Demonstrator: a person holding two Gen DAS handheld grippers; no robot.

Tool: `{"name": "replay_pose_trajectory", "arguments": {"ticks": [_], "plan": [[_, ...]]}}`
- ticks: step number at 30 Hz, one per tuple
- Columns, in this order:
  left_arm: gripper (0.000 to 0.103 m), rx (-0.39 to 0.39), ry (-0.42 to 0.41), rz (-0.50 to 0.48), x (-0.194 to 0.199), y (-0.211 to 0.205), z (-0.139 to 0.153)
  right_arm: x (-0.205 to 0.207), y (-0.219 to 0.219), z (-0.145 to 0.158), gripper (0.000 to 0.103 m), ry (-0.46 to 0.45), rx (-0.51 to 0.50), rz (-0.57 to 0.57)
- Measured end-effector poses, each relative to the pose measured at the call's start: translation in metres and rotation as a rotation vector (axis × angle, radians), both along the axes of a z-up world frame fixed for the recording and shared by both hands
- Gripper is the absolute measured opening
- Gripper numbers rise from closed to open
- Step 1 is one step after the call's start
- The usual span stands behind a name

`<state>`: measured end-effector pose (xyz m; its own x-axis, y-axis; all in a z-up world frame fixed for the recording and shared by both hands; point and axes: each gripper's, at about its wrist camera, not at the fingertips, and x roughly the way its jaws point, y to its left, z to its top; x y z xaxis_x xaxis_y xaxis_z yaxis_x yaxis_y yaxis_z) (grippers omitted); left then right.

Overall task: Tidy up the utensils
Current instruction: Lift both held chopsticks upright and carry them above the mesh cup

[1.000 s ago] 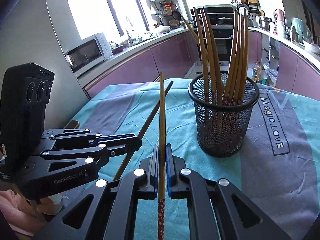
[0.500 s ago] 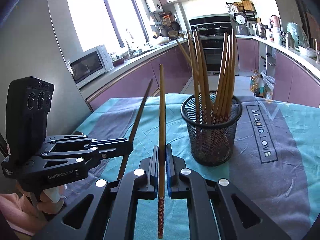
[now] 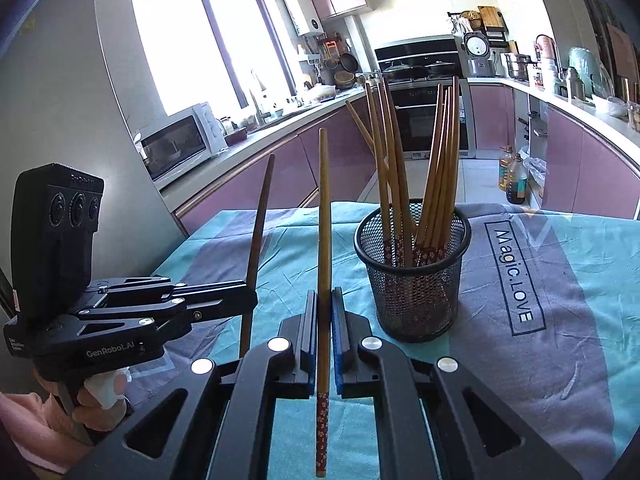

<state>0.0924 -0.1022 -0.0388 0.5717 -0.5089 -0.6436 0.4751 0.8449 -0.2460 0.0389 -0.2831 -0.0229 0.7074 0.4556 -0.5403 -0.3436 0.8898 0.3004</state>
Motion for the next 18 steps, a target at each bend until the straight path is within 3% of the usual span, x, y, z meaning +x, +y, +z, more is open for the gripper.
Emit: {"name": "replay_pose_trajectory", "arguments": {"ticks": [18], "plan": [[0.007,-0.034,-0.027,-0.014,-0.001,0.003,0.013,0.004,-0.008,0.013,0.006,-0.042,0.007,-0.028]]}}
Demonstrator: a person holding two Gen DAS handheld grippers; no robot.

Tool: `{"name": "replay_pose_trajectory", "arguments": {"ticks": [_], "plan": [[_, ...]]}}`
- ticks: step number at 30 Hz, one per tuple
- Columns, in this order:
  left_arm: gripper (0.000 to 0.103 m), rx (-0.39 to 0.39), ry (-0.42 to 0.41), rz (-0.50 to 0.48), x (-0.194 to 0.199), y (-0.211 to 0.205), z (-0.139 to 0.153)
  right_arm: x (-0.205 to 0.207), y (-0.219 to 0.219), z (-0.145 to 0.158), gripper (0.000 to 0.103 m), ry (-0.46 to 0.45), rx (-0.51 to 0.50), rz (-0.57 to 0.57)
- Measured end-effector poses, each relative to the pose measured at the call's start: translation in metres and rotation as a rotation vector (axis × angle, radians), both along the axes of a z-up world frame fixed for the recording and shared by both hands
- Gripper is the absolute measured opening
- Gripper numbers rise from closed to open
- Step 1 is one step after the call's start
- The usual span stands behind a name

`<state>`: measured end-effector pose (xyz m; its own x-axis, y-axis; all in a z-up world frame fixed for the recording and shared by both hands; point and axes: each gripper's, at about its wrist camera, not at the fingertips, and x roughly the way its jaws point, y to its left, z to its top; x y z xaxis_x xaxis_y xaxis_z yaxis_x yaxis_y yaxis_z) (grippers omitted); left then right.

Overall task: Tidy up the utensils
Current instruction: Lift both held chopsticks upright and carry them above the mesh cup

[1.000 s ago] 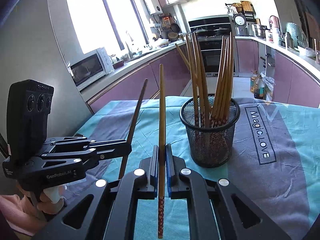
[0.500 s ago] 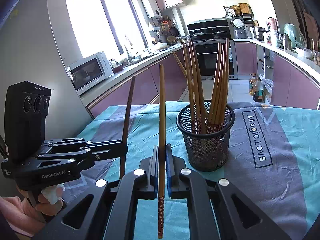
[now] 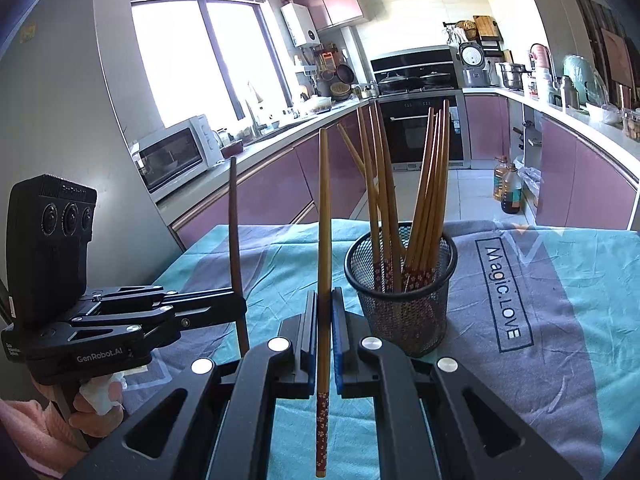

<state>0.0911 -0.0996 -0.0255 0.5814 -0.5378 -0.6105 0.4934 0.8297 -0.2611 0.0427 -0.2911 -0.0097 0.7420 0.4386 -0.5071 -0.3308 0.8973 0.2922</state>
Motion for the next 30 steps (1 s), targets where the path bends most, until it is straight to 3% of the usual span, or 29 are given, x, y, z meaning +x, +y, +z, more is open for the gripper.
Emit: {"name": "replay_pose_trajectory", "arguments": {"ticks": [30], "plan": [[0.007,-0.043,-0.047,-0.017,0.003,0.002,0.027,0.018,-0.021,0.02,0.006,-0.072,0.014,-0.049]]}}
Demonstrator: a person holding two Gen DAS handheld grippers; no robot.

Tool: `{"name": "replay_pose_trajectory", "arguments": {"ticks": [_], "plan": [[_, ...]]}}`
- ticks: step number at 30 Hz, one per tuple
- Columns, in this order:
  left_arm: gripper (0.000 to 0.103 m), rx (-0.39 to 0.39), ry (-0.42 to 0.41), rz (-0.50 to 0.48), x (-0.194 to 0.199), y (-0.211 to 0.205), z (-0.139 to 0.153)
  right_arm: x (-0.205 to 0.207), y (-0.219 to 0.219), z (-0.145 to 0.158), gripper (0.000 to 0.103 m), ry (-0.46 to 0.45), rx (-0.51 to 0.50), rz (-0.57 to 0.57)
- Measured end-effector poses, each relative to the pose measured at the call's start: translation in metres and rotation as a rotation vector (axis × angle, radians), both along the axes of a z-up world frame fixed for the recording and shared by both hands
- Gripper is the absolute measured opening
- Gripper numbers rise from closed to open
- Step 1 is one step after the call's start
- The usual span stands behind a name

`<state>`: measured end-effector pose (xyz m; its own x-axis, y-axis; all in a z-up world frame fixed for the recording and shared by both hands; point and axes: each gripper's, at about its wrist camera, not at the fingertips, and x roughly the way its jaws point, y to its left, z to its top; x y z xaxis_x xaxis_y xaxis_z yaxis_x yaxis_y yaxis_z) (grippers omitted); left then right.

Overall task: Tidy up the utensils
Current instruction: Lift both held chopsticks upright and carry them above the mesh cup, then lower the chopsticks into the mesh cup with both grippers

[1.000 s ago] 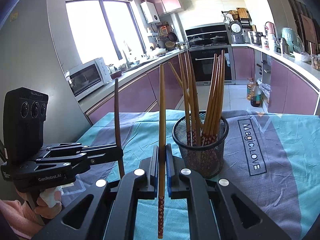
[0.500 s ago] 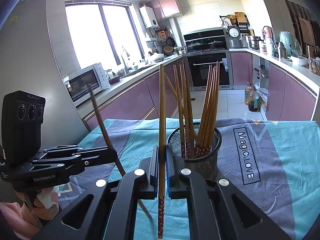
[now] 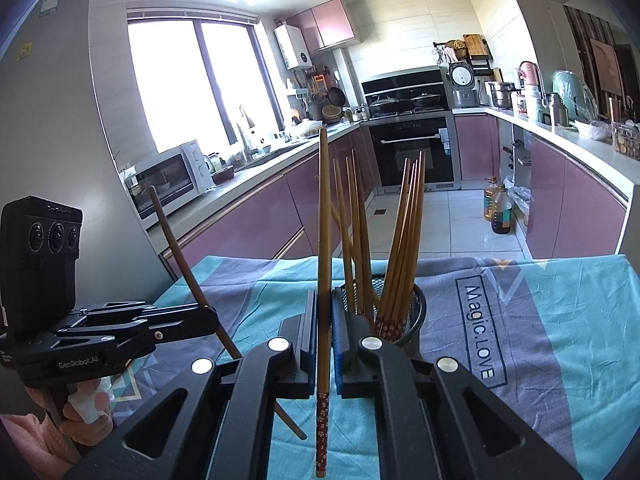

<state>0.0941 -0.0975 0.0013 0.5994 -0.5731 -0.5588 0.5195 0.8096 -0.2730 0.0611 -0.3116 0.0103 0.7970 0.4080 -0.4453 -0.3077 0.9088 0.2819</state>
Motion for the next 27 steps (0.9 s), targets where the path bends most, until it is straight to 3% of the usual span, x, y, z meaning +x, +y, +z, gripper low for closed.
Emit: {"name": "replay_pose_trajectory", "arguments": {"ticks": [27], "plan": [[0.007,-0.033,-0.089,-0.025,0.006,-0.011,0.048,0.024,-0.006,0.027,0.006,-0.071,0.015,-0.015]]}}
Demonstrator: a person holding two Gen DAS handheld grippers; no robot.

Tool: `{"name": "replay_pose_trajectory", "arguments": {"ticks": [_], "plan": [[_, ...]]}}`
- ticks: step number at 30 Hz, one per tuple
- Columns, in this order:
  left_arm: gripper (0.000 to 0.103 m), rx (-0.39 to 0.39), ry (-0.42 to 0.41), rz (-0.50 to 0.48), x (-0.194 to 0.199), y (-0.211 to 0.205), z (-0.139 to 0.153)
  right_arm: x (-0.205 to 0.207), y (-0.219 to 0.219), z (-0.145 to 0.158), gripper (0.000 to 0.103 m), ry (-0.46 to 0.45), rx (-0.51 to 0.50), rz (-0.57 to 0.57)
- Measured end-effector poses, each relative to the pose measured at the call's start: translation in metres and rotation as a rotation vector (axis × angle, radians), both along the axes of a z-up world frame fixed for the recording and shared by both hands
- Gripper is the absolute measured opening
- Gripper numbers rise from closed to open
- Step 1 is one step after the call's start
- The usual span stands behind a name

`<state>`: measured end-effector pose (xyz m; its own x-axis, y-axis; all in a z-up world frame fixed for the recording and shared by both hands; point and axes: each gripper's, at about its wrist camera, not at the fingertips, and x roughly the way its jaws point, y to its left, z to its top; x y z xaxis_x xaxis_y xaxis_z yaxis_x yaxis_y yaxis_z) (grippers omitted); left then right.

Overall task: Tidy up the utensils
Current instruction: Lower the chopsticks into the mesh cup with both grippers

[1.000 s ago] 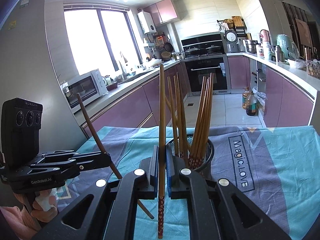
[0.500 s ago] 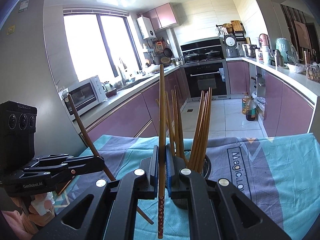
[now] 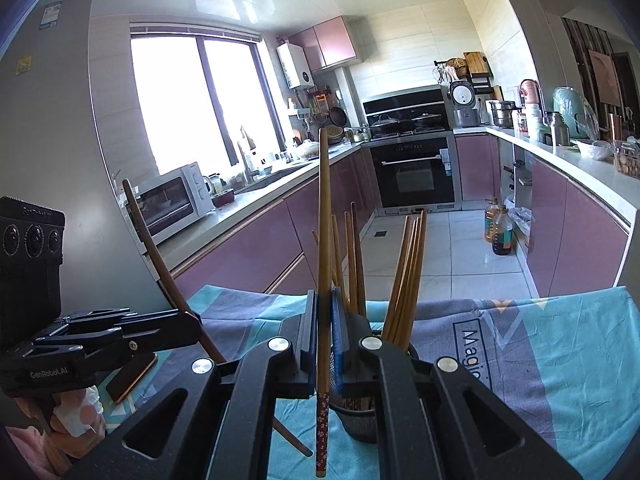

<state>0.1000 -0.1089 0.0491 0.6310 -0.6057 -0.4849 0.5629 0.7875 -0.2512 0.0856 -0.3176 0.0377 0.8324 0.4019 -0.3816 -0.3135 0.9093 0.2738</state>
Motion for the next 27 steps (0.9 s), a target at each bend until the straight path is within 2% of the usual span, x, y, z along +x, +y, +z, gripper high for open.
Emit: {"name": "replay_pose_trajectory", "arguments": {"ticks": [12,27], "plan": [[0.007,-0.024,-0.057,0.008,-0.003,-0.001,0.026,0.008,-0.003,0.007,0.006,-0.017,0.002,-0.013],[0.007,-0.003,-0.092,0.021,-0.006,-0.009,0.035,0.012,-0.005,0.006,0.006,-0.019,0.002,-0.017]]}}
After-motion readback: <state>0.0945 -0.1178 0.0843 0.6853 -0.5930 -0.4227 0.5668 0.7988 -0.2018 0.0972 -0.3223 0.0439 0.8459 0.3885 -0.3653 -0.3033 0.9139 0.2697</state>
